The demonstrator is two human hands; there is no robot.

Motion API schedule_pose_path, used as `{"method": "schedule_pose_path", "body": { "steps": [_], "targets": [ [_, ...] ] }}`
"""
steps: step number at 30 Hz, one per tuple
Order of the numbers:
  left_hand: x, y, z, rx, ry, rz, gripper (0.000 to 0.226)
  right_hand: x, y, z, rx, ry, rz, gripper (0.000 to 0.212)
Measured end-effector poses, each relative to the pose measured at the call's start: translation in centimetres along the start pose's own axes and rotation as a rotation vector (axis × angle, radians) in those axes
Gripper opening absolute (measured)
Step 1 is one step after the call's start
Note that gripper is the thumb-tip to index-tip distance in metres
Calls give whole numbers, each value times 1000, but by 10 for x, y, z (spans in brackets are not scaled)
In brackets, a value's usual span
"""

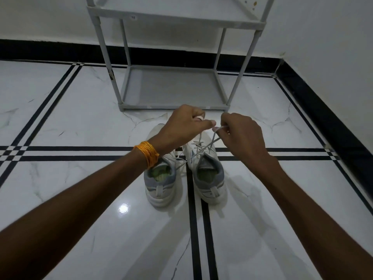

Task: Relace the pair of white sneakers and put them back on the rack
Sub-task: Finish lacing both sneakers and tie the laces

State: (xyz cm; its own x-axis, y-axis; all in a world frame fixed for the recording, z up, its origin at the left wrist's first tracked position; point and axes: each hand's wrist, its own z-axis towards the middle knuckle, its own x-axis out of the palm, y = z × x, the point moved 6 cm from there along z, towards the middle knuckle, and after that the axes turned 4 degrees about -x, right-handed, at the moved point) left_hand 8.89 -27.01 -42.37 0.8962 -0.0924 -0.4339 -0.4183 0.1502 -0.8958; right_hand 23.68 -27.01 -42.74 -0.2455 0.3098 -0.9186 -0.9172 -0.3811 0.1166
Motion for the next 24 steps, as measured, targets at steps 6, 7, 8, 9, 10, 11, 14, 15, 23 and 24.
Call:
{"method": "schedule_pose_path", "body": {
  "steps": [6,7,8,9,10,11,14,15,23,24],
  "targets": [
    [2,15,-4,-59,79,-108,36,8,-2,2,10,21,540,30],
    [2,15,-4,-65,88,-98,39,9,-5,0,20,14,601,29],
    [2,16,-5,-72,93,-92,42,10,-7,-4,38,6,658,28],
    [1,17,-6,-81,90,-95,44,10,-9,-7,59,2,721,27],
    [-1,18,-6,-93,85,-110,45,11,-9,-10,82,12,793,24],
    [-2,19,-6,-106,79,-137,46,12,-7,-12,108,33,894,20],
    [-6,19,-7,-118,61,-202,44,15,0,-9,297,58,1331,14],
    [-7,19,-7,-117,60,-210,44,17,1,-7,410,55,1484,14],
    [-10,17,-8,-112,46,-194,44,26,-14,1,405,584,232,29],
    [-11,17,-8,-115,39,-195,44,29,-13,1,366,641,133,33]
  ]
}}
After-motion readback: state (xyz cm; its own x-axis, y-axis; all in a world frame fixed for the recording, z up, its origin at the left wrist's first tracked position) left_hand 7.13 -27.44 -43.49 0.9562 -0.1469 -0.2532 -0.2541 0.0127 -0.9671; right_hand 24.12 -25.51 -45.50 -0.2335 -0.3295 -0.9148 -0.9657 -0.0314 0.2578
